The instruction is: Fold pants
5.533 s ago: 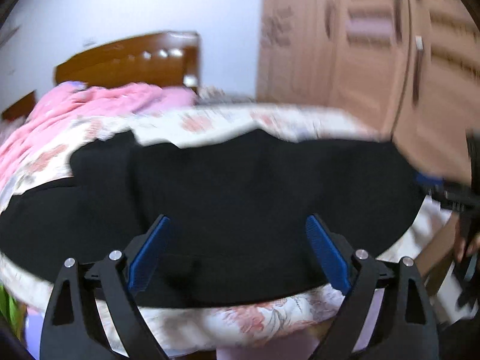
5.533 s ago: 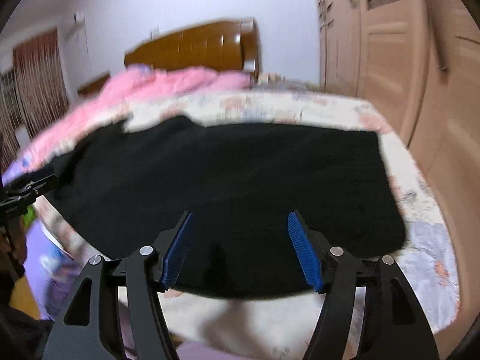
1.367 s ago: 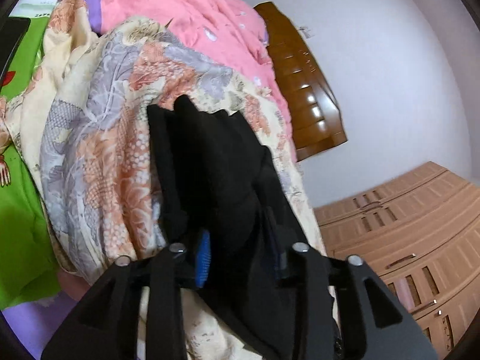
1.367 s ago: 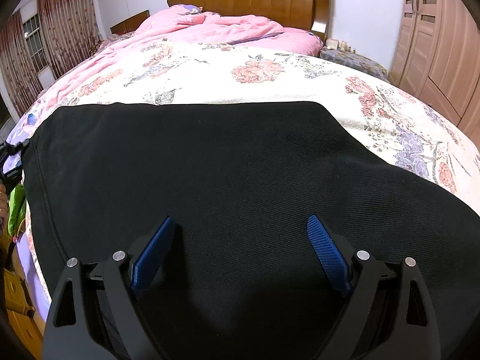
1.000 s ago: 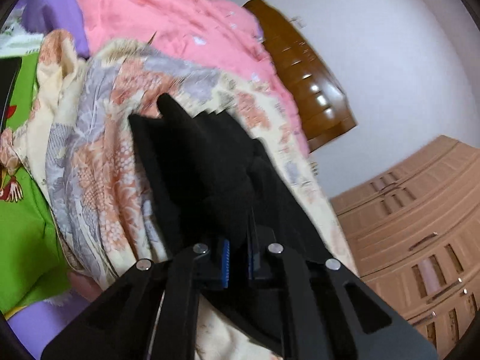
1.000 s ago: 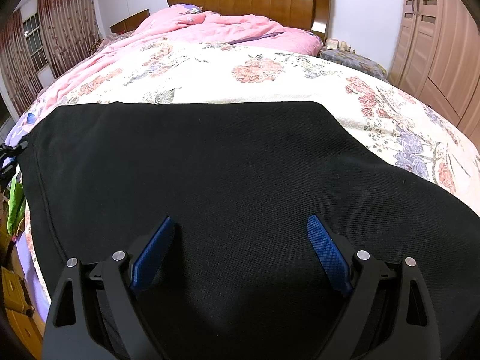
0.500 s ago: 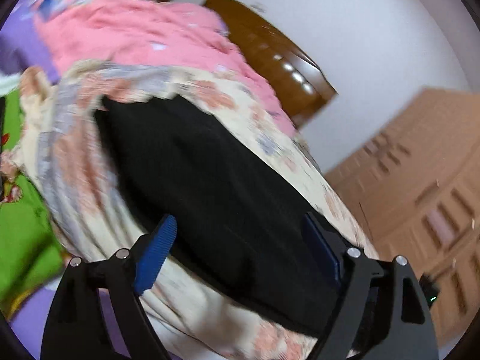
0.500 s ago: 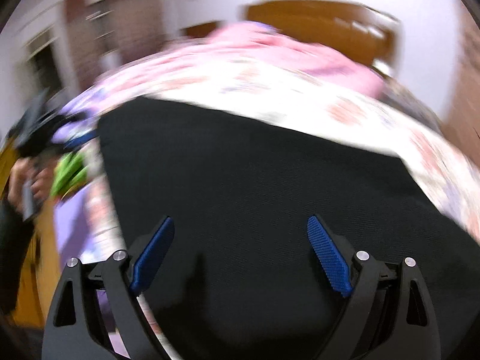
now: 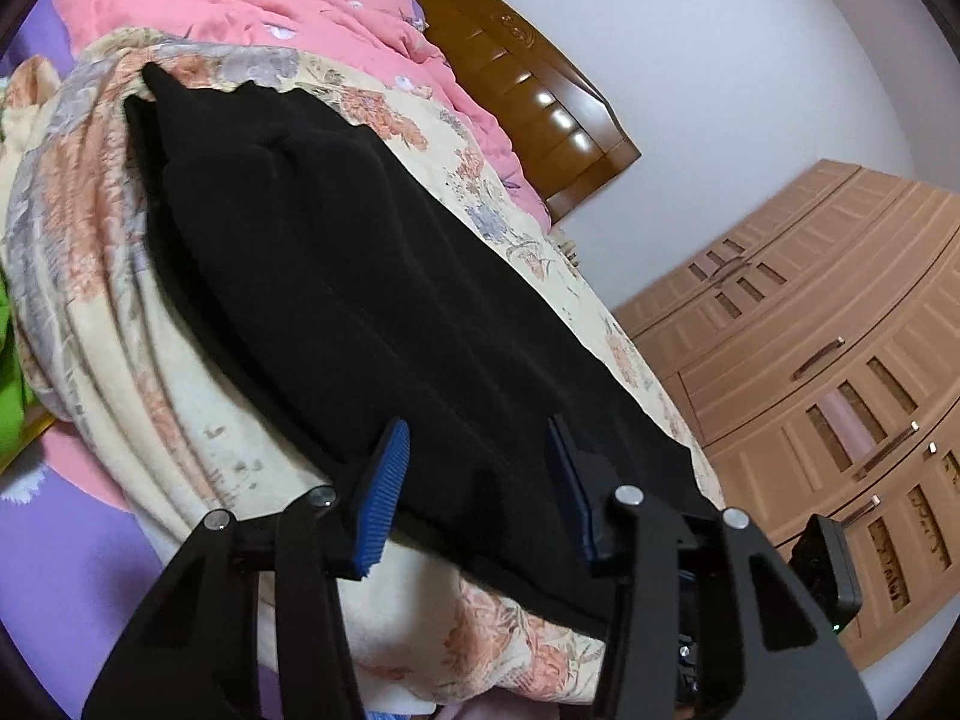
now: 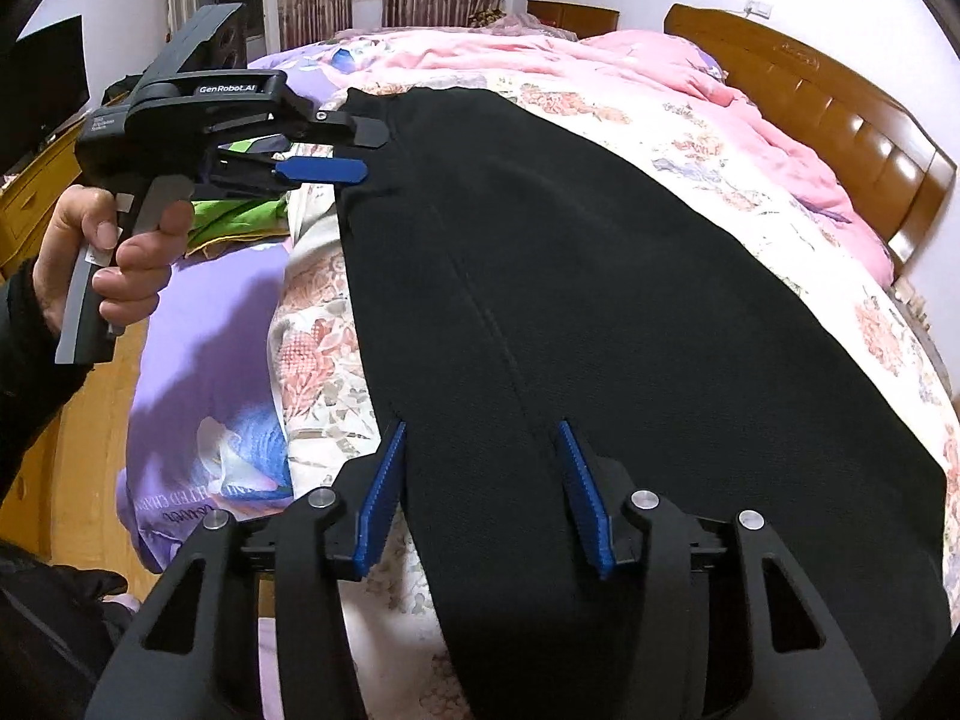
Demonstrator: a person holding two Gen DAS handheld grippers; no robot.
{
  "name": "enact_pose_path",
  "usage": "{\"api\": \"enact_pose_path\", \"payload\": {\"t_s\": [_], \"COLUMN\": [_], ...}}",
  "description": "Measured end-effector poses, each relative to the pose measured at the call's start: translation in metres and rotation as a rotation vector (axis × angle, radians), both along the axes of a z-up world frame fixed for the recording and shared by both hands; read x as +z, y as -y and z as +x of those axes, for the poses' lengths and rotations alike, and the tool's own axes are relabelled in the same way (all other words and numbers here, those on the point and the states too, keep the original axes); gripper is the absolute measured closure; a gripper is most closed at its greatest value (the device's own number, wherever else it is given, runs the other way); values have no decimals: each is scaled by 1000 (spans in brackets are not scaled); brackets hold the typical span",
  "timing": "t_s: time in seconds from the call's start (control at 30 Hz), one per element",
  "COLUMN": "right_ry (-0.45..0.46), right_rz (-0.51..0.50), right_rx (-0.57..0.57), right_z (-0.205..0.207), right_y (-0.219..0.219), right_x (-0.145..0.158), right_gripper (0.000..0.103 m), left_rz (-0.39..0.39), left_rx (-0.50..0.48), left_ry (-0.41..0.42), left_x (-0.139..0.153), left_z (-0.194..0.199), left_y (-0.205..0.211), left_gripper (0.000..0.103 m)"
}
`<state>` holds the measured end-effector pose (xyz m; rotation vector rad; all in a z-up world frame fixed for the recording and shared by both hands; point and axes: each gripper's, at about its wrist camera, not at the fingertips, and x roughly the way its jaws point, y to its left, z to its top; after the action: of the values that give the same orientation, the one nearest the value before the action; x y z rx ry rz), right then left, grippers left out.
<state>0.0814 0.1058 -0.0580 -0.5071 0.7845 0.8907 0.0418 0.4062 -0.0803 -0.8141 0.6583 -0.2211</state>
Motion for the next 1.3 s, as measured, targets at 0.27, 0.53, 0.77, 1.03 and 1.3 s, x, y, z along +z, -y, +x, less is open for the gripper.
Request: {"api": "enact_pose_path", "payload": {"t_s": [0.27, 0.53, 0.77, 1.03, 1.3], "right_ry": [98, 66, 76, 78, 82], "right_rz": [59, 106, 99, 91, 128], "right_rx": [-4, -23, -7, -9, -26], "right_z": [-12, -7, -15, -24, -23], "right_y": [4, 7, 12, 12, 15], "right_x": [17, 18, 16, 9, 17], "right_gripper": [96, 96, 96, 96, 96], "left_rz": [-38, -76, -45, -65, -97], "left_rx": [-30, -135, -60, -51, -54], "left_ry": [28, 11, -40, -32, -23], "left_x": [6, 5, -4, -2, -6], "left_z": [-27, -11, -2, -33, -23], "left_y": [9, 36, 38, 33, 34], "left_gripper": [43, 45, 99, 96, 39]}}
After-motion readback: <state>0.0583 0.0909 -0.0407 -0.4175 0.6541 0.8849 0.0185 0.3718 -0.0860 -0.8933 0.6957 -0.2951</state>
